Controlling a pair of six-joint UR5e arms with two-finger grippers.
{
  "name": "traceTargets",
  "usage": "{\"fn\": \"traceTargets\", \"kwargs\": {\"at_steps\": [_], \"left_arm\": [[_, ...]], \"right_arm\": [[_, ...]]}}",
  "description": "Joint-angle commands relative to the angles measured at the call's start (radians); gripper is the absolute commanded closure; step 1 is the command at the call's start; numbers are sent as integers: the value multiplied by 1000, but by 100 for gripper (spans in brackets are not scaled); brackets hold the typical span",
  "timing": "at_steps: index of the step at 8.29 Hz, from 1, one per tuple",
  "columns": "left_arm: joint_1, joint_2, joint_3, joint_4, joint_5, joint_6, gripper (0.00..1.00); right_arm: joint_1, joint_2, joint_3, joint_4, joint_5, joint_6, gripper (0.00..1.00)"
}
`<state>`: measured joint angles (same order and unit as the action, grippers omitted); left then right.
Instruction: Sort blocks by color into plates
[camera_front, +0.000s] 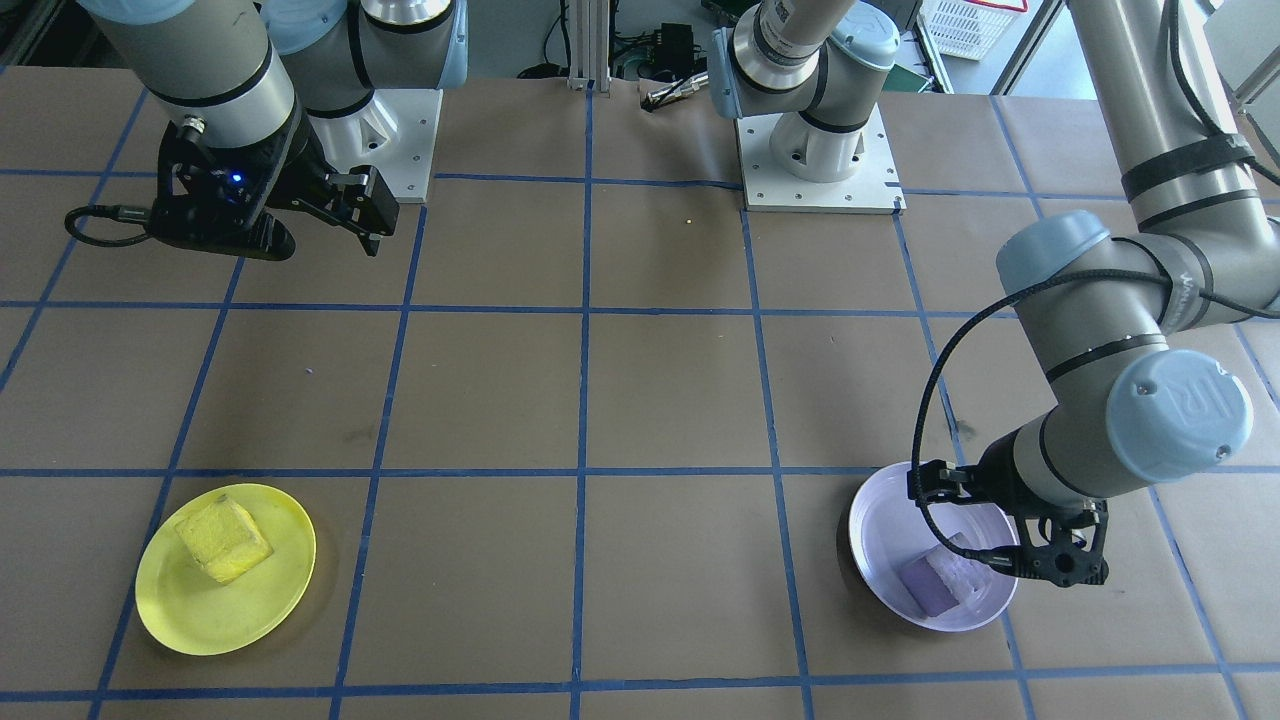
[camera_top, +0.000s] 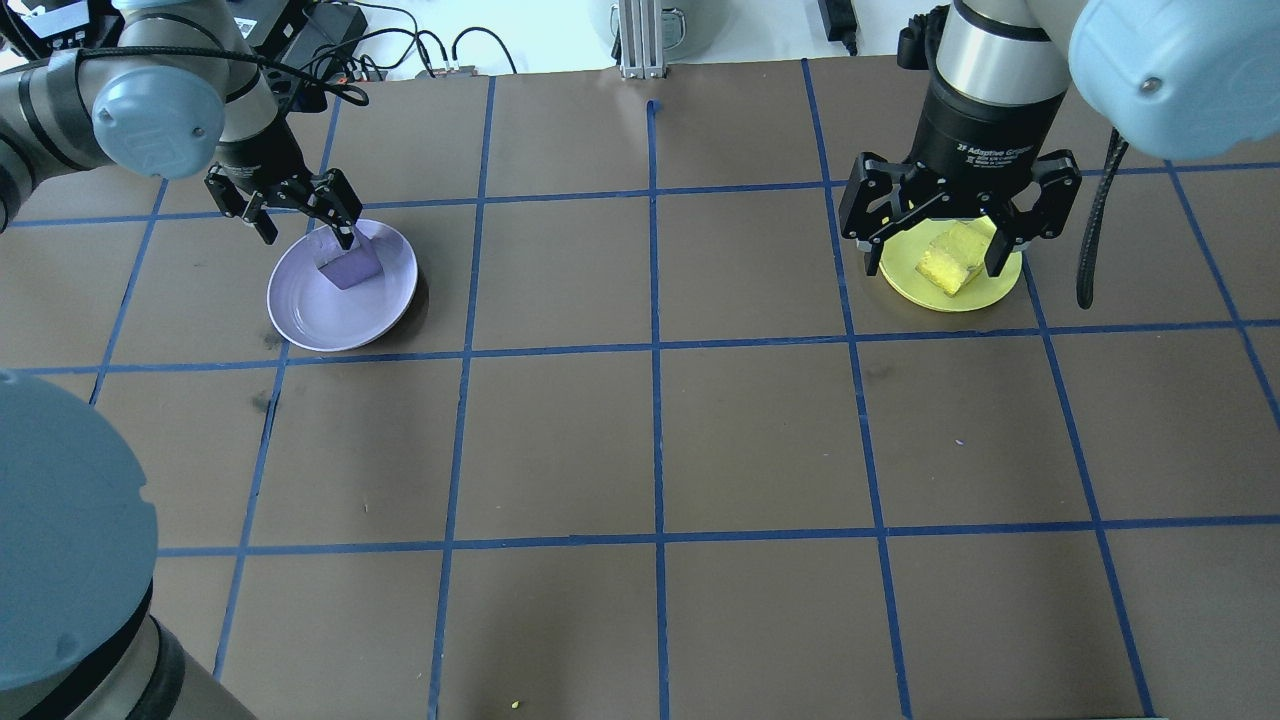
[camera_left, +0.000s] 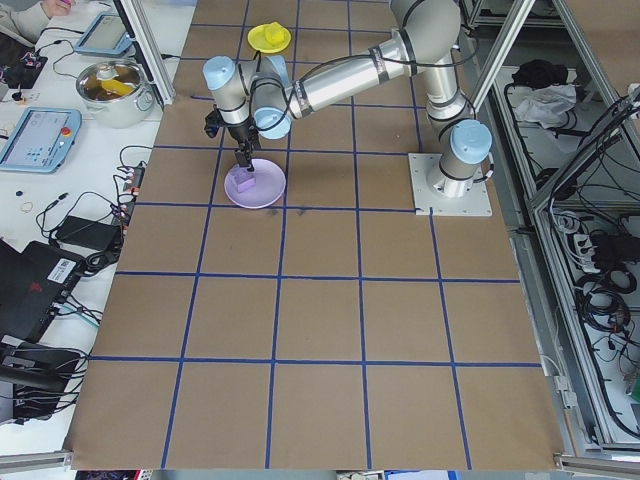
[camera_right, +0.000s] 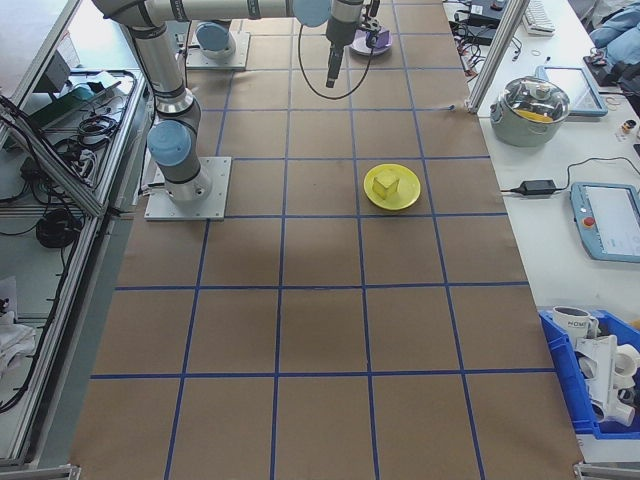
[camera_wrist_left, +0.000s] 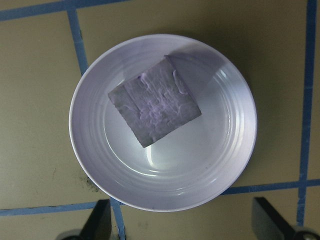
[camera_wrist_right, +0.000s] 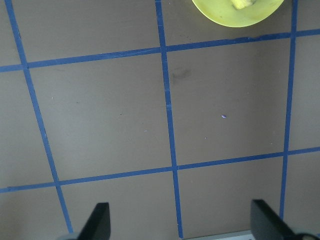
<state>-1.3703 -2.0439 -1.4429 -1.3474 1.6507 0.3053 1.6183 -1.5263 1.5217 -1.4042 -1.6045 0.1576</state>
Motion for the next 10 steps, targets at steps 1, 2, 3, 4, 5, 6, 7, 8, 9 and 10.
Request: {"fn": "traceTargets", "kwargs": {"at_steps": [1, 2, 3, 4, 5, 6, 7, 8, 9, 10], "left_arm": [[-10, 133, -2, -108, -3, -75, 0], [-18, 201, -11, -139, -5, -147, 0], [-23, 261, -13, -201, -8, -210, 0], [-41, 331, -13, -249, -23, -235, 0], [-67, 403, -14, -300, -38, -296, 0], [-97, 439, -14, -309, -67, -330, 0], [-124, 473, -16, -314, -84, -333, 0], [-128, 484, -16, -325, -81, -344, 0], [-128, 491, -17, -328, -66, -354, 0], [-128, 493, -16, -325, -61, -354, 0]], "right_arm": [[0, 0, 0, -4, 0, 0, 0], [0, 0, 0, -4, 0, 0, 0], [0, 0, 0, -6, 0, 0, 0], [0, 0, 0, -6, 0, 0, 0], [0, 0, 0, -7, 0, 0, 0], [0, 0, 0, -7, 0, 0, 0], [0, 0, 0, -7, 0, 0, 0], [0, -1, 0, -7, 0, 0, 0], [0, -1, 0, -7, 0, 0, 0], [0, -1, 0, -7, 0, 0, 0]]}}
